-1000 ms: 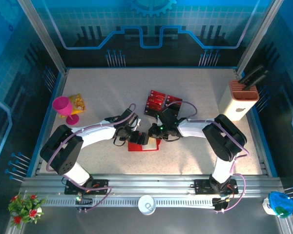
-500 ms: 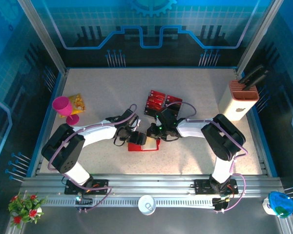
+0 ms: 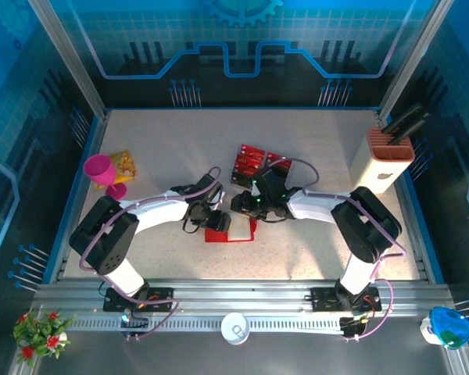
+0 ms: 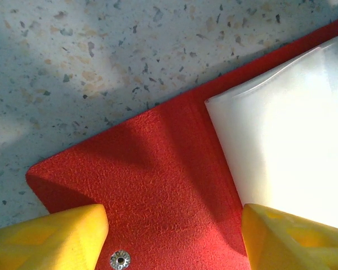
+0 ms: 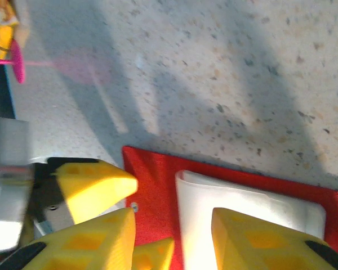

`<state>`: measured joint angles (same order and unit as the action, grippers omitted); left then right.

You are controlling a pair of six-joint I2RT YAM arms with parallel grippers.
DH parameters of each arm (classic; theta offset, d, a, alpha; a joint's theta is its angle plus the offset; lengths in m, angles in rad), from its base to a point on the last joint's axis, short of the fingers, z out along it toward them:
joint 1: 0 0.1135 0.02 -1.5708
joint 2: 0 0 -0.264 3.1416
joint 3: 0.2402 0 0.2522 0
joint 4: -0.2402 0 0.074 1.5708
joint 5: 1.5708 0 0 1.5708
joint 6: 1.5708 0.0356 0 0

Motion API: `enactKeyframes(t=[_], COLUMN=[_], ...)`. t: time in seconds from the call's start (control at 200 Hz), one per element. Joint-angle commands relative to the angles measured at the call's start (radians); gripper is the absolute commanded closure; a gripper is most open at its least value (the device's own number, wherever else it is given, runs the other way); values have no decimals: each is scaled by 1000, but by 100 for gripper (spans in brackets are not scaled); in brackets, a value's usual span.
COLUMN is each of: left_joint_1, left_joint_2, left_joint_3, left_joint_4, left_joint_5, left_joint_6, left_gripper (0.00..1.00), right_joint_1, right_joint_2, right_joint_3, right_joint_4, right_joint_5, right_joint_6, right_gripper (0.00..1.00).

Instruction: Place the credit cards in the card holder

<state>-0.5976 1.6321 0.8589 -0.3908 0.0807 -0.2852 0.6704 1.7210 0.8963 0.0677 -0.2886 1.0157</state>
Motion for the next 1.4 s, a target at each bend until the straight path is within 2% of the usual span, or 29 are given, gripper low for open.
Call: enactKeyframes(t=[0.0, 0.125, 0.3, 0.38, 0.74, 1.036, 1.396], left_joint_1=[-6, -5, -3, -1, 0, -1, -5], left_joint_2=[65, 64, 26, 13, -32, -6, 24], left_joint_3=[-18, -18, -21, -20, -30, -21, -30], left_joint_4=[-30, -29, -12, -1, 30, 23, 28], left_joint_5=[37, 39, 49, 52, 52, 64, 60], left_joint_6=[15, 14, -18, -38, -74, -63, -55], left_gripper=[35, 35, 20, 16, 8, 7, 8], right_joint_1=[-12, -16, -15, -16, -13, 26, 41], right_joint_2=[-39, -43, -37, -26, 31, 92, 126], right_joint_3=[-42, -65, -46, -30, -22, 46, 35], right_joint_4=[-30, -46, -117, -150, -169, -148, -78], right_joint_5=[20, 32, 51, 54, 46, 21, -10], right_joint_6=[-16, -28, -87, -117, -148, -131, -71], right_gripper=[58, 60, 82, 87, 91, 93, 94])
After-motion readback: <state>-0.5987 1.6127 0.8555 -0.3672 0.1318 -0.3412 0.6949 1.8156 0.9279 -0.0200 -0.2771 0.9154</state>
